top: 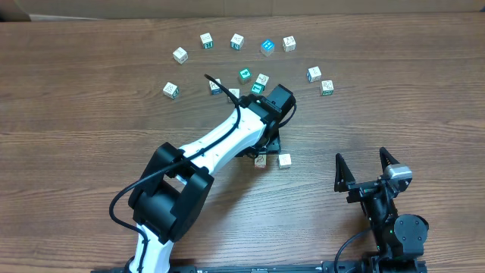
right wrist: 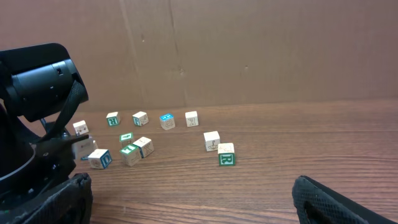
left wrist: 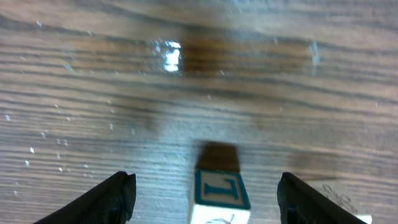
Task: Form a horizontal line
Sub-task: 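Lower the '1' block left of the '3' block and open gripper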
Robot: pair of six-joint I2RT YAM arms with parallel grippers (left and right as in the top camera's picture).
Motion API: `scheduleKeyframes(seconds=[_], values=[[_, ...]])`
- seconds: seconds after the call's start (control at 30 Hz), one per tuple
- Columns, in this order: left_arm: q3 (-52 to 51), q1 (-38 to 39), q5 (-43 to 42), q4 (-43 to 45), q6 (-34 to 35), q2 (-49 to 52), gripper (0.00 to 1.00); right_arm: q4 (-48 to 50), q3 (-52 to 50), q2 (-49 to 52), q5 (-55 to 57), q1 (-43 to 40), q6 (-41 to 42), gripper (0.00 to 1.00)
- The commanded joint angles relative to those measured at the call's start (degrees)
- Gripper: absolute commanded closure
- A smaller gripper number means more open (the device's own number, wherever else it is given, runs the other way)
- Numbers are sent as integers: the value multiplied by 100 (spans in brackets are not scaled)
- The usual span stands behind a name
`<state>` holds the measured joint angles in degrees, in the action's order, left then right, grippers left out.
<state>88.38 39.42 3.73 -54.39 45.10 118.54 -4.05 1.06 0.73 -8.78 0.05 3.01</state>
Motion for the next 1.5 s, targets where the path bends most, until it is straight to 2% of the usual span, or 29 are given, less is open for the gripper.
scheduleKeyframes(seconds=[0.0,0.87,1.2,1.47], values=[[-90,-118,138,31,33,-2,29,28,-61,-57,-33,31,35,0],[-90,-382,442,-219,-31,-2,31,28,-61,-55,-33,31,35,0],[-90,-382,719,-577,-33,-2,38,31,-61,-55,-33,31,35,0],[-90,-382,647,-785,-35,-2,51,31,-61,-55,-33,31,35,0]])
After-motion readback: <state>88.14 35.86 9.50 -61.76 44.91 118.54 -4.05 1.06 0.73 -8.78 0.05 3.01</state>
